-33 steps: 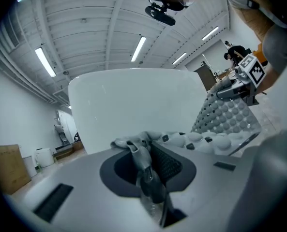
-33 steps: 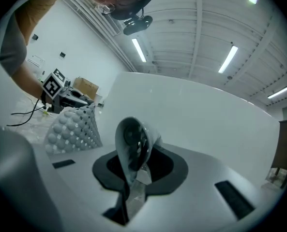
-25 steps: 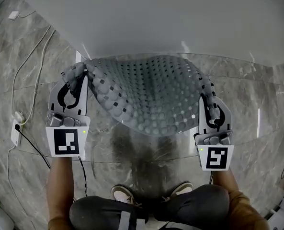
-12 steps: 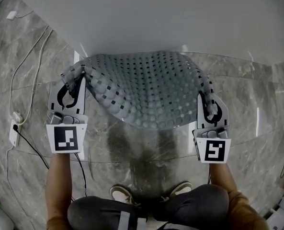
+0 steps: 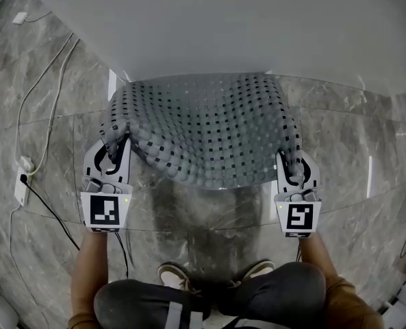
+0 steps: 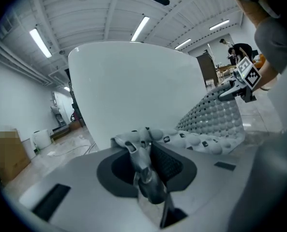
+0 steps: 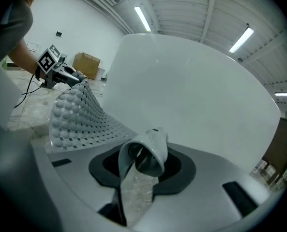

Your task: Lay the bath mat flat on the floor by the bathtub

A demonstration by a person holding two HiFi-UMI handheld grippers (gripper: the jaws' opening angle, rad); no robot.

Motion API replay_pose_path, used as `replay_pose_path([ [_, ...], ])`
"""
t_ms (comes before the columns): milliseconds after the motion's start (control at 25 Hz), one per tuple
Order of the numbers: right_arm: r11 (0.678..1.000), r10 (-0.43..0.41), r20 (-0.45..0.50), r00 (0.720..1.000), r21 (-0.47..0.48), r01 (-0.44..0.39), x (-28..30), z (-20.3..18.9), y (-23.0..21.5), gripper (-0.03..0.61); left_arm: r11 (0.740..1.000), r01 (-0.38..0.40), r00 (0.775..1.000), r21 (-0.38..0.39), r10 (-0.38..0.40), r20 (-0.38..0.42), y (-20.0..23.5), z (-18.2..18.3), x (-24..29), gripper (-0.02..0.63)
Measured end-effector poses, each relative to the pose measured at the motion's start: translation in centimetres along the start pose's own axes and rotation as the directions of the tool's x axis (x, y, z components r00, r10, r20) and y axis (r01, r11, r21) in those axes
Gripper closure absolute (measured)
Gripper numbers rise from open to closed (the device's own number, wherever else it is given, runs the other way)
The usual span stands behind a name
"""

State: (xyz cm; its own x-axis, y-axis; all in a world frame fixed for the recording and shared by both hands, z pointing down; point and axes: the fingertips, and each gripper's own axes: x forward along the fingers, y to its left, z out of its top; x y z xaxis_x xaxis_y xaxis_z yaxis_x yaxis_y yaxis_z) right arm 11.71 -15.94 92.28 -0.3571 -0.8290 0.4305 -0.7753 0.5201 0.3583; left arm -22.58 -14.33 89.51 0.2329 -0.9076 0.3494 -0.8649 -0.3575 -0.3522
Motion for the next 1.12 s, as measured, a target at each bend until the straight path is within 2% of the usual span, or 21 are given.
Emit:
replay_pose_path([
  [240, 0.997, 0.004, -0.146, 0.989, 0.072, 0.006, 0.4, -2.6, -0.7, 0.406, 0.992, -0.019, 0.998, -0.126, 0.010, -0.068, 0.0, -2.4, -1.5, 0.515],
  [400, 0.998, 0.005, -0.249, 0.968, 0.062, 0.011, 0.2, -4.3, -1.3, 0.364, 0.986, -0.015, 0.994, -0.166, -0.003, -0.106, -0.3, -3.8, -2.9, 0.495],
  [480, 0.998, 0.000, -0.283, 0.959, 0.056, 0.016, 0.0, -5.3, -1.9, 0.340, 0.983, -0.013, 0.988, -0.182, -0.015, -0.153, -0.8, -4.8, -3.4, 0.475],
  [520, 0.998, -0.003, -0.294, 0.956, 0.054, 0.020, -0.1, -5.8, -2.0, 0.335, 0.982, -0.017, 0.984, -0.190, -0.017, -0.178, -1.0, -5.6, -3.6, 0.457],
  [600, 0.998, -0.018, -0.308, 0.951, 0.048, 0.034, -0.1, -6.3, -2.1, 0.324, 0.978, -0.028, 0.975, -0.206, -0.019, -0.221, -0.7, -7.8, -3.9, 0.309],
  [640, 0.998, -0.024, -0.314, 0.949, 0.046, 0.041, 0.0, -6.5, -2.2, 0.320, 0.977, -0.034, 0.971, -0.212, -0.017, -0.237, -0.2, -8.6, -4.0, 0.256],
  [800, 0.998, 0.012, -0.347, 0.938, 0.059, 0.009, 0.4, -7.1, -2.3, 0.273, 0.981, -0.049, 0.968, -0.188, 0.000, -0.251, 0.7, -9.1, -3.8, 0.256],
  [960, 0.998, 0.043, -0.386, 0.921, 0.061, -0.021, 0.2, -7.6, -2.9, 0.193, 0.987, -0.031, 0.972, -0.157, -0.007, -0.236, -0.4, -8.3, -3.3, 0.256],
  [1040, 0.999, 0.021, -0.376, 0.926, 0.044, -0.005, -0.2, -7.3, -3.5, 0.189, 0.986, -0.029, 0.973, -0.167, -0.010, -0.233, -0.6, -8.2, -3.2, 0.256],
  [1120, 1.000, -0.006, -0.324, 0.946, 0.014, 0.012, -0.5, -6.0, -3.8, 0.190, 0.981, -0.038, 0.973, -0.189, -0.007, -0.229, -0.8, -7.9, -3.2, 0.258],
])
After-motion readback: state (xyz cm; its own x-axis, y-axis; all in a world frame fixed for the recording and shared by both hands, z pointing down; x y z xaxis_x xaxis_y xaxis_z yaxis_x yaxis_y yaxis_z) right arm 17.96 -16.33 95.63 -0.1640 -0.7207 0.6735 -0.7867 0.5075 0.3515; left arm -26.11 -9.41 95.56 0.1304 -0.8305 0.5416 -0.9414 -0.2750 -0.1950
